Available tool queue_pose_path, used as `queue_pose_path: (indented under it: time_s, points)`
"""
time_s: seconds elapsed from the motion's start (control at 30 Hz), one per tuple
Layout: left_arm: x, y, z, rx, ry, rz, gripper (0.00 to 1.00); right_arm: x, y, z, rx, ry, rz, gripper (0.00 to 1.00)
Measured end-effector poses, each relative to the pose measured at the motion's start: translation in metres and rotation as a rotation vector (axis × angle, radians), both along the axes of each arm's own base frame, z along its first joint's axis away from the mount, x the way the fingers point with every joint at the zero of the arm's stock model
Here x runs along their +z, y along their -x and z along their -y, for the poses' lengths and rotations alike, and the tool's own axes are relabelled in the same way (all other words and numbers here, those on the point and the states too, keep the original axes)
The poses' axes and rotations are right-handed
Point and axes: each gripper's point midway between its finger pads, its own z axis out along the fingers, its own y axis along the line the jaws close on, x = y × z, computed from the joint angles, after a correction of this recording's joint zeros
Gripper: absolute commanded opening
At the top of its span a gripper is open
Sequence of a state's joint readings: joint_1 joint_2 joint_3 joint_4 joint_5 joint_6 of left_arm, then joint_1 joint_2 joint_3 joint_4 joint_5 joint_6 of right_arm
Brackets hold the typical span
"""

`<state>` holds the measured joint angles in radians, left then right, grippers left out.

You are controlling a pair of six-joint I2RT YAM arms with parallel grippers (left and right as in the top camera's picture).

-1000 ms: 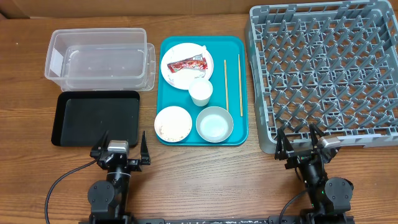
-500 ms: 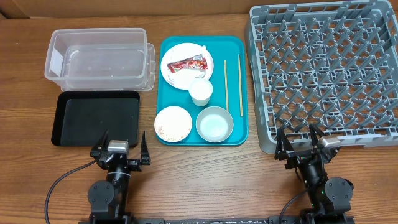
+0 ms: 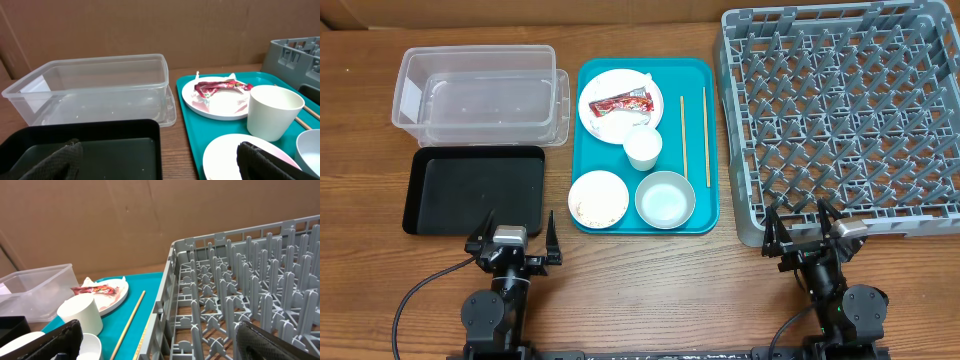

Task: Sort waste into correct bins and load items into the dishwasher

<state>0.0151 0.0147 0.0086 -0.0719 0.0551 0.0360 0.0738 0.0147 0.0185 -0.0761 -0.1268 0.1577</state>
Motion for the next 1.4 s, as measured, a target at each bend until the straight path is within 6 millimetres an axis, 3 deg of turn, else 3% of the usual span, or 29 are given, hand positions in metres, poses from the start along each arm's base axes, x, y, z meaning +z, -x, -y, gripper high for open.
queue_pose_path:
  time_s: [1.07, 1.4]
  points:
    - [0.000, 0.000, 0.000, -0.001, 0.000, 0.002, 1.00, 0.000, -0.001, 0.005, -0.030, 0.001, 0.002, 1.00]
    - [0.016, 0.000, 0.002, -0.013, -0.001, 0.061, 1.00, 0.018, -0.001, 0.005, -0.031, -0.005, 0.075, 1.00]
